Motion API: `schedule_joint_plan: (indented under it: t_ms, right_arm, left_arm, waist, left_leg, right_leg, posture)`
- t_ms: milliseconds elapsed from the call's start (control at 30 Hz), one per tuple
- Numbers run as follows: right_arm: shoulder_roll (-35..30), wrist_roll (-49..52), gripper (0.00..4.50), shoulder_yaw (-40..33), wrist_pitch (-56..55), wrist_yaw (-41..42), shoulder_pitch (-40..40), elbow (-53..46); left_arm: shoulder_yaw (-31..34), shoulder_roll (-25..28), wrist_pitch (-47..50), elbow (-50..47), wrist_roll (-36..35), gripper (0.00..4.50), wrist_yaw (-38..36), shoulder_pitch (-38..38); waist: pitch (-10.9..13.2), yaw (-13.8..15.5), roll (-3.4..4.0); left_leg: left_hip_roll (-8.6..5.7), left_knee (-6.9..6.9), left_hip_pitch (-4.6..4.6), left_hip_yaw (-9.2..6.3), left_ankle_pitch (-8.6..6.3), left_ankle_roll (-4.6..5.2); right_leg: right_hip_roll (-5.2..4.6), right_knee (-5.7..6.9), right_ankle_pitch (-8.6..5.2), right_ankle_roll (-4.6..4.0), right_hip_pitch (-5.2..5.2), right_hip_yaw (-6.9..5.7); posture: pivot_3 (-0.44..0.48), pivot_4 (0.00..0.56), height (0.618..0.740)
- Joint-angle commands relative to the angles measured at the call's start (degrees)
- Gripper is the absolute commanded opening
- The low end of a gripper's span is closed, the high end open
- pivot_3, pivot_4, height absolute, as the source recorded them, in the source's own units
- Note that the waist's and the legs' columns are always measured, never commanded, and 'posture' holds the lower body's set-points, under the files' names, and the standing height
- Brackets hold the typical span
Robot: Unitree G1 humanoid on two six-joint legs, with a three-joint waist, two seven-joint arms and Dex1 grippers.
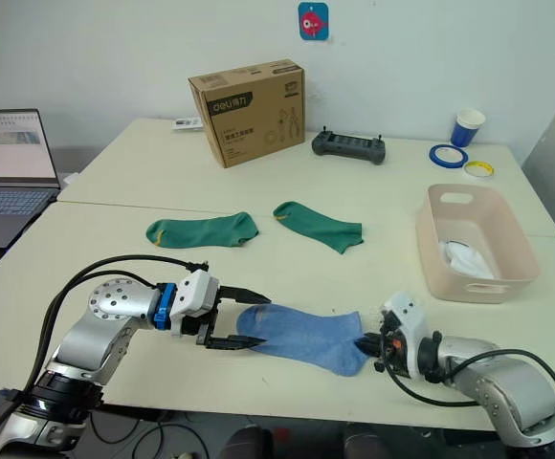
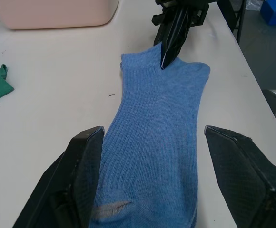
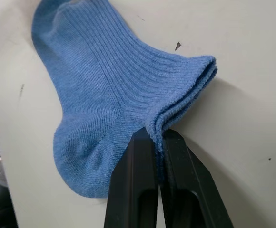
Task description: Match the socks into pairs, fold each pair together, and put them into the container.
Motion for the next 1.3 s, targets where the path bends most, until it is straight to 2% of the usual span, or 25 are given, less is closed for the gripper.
schedule_joint_plan:
  t_ms: [33,233,367,567,600,667,767,933,1100,1300]
  right_arm:
    - [-5.3,1.9,0.04,-4.2,-1.9,6.3,-0.8,2.4]
    - [-10.4,0.8,0.04,-2.0,-6.7,14.8,-4.3,10.0]
    - [-9.4,-2.4,0.00,2.7,-9.7,16.1,-8.4,13.3]
    - [-9.2,-3.1,0.00,3.0,-10.3,17.2,-10.0,14.6]
    - [-9.3,-3.2,0.00,2.9,-10.2,17.3,-10.1,14.8]
    - [-9.5,-3.2,0.00,2.3,-9.9,17.0,-9.9,15.3]
    - [-10.2,-3.2,0.86,1.6,-9.5,16.7,-8.6,15.0]
    - [-11.7,-0.8,2.67,-1.5,-7.1,16.4,-6.7,12.5]
    - [-11.5,0.7,4.44,-5.6,-2.6,11.8,-3.0,8.8]
    - [-6.6,7.4,4.48,-7.5,5.4,7.2,0.0,4.0]
  left_arm:
    - [0.2,0.0,0.6,-1.7,-1.3,3.49,-0.6,-1.8]
    - [-3.1,-2.6,0.5,1.9,1.3,3.49,-0.6,-5.8]
    - [-5.9,-5.0,-0.3,3.5,3.1,2.26,-0.7,-7.3]
    - [-8.6,-5.0,-0.3,5.4,5.9,0.29,-1.7,-7.3]
    - [-8.8,-5.2,-0.7,6.1,6.5,0.03,-1.5,-7.5]
    - [-9.5,-6.1,-1.0,8.2,7.7,0.03,-0.6,-7.7]
    - [-10.3,-6.7,-3.0,10.2,9.6,0.00,-0.1,-7.5]
    - [-10.9,-6.8,-3.5,10.9,11.3,0.00,0.8,-6.9]
    - [-12.0,-6.7,-5.0,12.3,14.2,0.00,1.9,-6.1]
    - [-12.3,-6.9,-5.2,11.8,14.5,0.00,2.3,-5.2]
  waist:
    - [0.0,0.1,0.00]
    - [0.0,0.0,-0.01]
    - [0.0,-0.2,-0.01]
    - [0.0,0.0,-0.01]
    - [0.0,0.0,-0.01]
    - [0.0,0.0,-0.01]
    - [0.0,0.0,-0.01]
    - [0.0,0.0,-0.01]
    - [0.0,0.0,-0.01]
    - [0.0,0.0,0.01]
  left_leg:
    - [0.00,0.00,0.00,0.01,0.00,0.00]
    - [0.00,0.00,0.02,0.00,0.00,0.00]
    - [0.00,0.01,0.02,0.02,0.00,0.00]
    - [0.01,-0.02,0.00,-0.05,0.00,0.00]
    - [0.01,-0.02,0.00,-0.04,0.00,0.01]
    - [0.01,0.00,-0.01,-0.03,0.00,0.01]
    - [0.00,0.02,0.00,-0.02,0.00,0.00]
    - [0.01,0.01,-0.01,-0.02,0.00,0.01]
    - [0.01,0.00,0.00,-0.05,0.00,0.00]
    - [0.02,0.01,0.04,-0.06,0.00,0.00]
  right_leg:
    - [0.00,-0.01,0.00,0.00,0.00,0.01]
    - [0.02,-0.01,0.01,0.02,0.01,-0.01]
    - [0.04,-0.01,0.02,0.04,0.00,0.02]
    - [0.07,-0.01,0.01,0.02,0.00,-0.02]
    - [0.07,-0.01,0.01,0.02,0.00,-0.01]
    - [0.06,-0.01,0.01,0.02,0.00,0.00]
    - [0.06,-0.01,0.02,0.04,0.00,0.00]
    - [0.06,-0.01,0.02,0.04,0.00,0.00]
    - [0.06,-0.01,0.02,0.04,0.02,-0.01]
    - [0.05,0.00,0.03,0.05,0.06,-0.01]
  posture:
    - [0.000,0.150,0.740]
    - [0.000,0.150,0.740]
    - [0.000,0.150,0.740]
    - [0.000,0.150,0.740]
    - [0.000,0.150,0.740]
    - [0.000,0.150,0.740]
    - [0.000,0.150,0.740]
    - [0.000,0.150,0.740]
    - [0.000,0.150,0.740]
    - [0.000,0.150,0.740]
